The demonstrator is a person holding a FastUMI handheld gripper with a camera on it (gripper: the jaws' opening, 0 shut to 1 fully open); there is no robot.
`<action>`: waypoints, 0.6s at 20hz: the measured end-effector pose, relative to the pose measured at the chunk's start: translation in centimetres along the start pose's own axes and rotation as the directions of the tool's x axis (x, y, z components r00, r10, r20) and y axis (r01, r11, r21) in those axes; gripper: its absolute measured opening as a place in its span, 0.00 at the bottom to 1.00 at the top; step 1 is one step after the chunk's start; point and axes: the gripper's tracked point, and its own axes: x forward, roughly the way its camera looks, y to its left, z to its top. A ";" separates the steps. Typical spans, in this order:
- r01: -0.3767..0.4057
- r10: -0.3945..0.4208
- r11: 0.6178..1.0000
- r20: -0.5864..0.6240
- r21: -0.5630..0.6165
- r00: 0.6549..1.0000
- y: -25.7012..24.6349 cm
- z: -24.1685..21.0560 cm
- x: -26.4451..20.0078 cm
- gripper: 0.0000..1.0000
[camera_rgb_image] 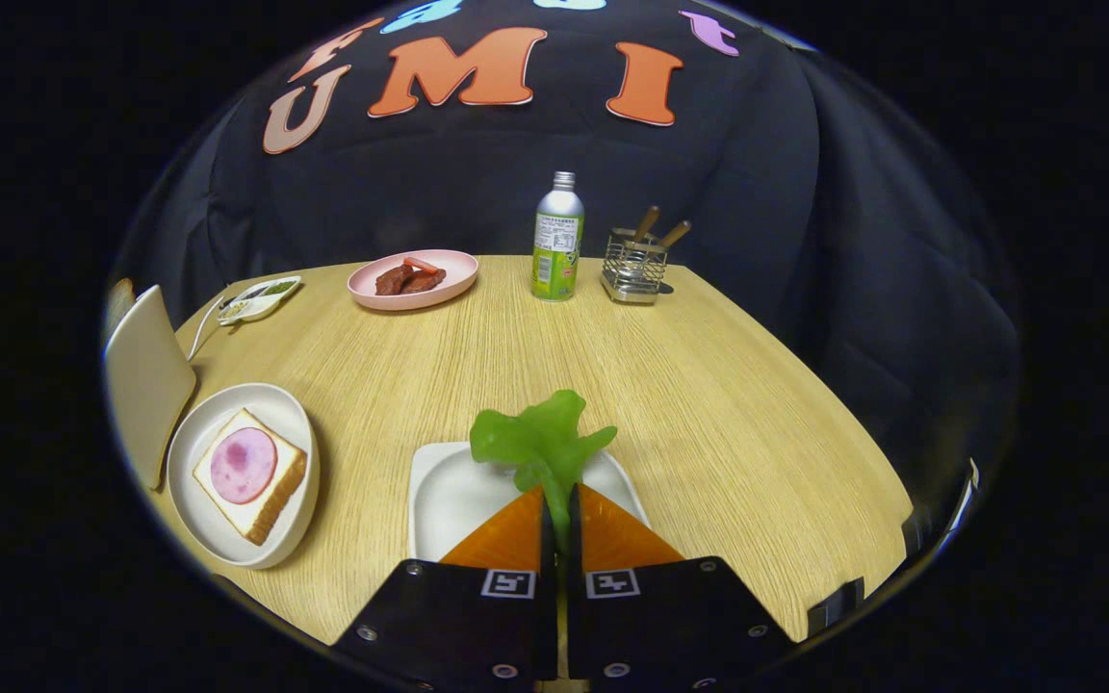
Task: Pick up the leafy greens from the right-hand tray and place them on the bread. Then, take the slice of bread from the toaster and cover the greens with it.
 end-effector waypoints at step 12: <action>-0.192 0.199 0.976 0.061 -0.105 0.978 10.9 3.6 -4.2 0.05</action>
